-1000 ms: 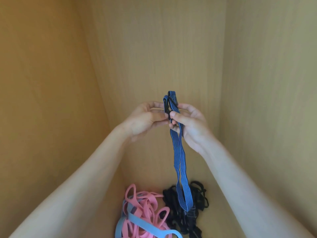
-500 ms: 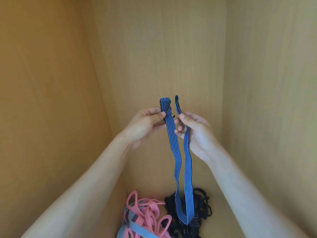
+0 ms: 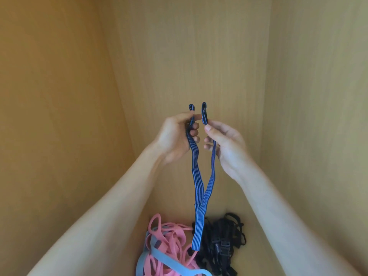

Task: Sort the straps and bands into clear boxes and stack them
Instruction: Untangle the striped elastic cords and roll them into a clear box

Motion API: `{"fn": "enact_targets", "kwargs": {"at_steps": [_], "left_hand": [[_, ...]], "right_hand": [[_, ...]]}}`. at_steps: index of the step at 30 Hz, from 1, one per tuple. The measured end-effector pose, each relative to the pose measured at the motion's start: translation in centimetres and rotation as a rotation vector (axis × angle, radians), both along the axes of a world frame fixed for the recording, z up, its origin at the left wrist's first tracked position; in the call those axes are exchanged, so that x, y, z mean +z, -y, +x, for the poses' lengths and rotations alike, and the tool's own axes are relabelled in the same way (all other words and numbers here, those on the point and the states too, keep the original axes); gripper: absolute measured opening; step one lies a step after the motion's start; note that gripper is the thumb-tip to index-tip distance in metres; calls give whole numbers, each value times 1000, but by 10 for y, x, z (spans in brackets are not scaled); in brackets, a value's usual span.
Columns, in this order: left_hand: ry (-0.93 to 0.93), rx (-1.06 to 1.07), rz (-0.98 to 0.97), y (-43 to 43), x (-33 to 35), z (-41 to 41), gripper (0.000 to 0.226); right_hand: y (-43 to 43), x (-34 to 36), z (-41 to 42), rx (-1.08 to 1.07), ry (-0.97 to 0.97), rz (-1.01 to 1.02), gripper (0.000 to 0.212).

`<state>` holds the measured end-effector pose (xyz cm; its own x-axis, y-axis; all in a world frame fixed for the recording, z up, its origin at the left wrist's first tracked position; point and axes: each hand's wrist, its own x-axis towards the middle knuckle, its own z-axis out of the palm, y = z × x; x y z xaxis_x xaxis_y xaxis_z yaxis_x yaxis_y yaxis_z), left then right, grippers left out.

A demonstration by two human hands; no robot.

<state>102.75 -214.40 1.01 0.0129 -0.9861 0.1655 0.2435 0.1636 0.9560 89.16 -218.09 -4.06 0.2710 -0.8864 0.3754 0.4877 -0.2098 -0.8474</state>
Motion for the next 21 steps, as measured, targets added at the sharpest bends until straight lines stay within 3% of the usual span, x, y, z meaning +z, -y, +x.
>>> {"fn": "enact_targets", "kwargs": {"at_steps": [2,8,21], "left_hand": [[56,-17,-28,-1,-2,-4,15],[159,62,-61,4,-8,-11,29],[154,114,-23,4,-12,-21,40]], "right_hand": [[-1,-1,2,-65,-78,-48,13],[-2,-2,5,-210,-116,-82,17],[-3,-1,9,-352,-173,-105,27]]}}
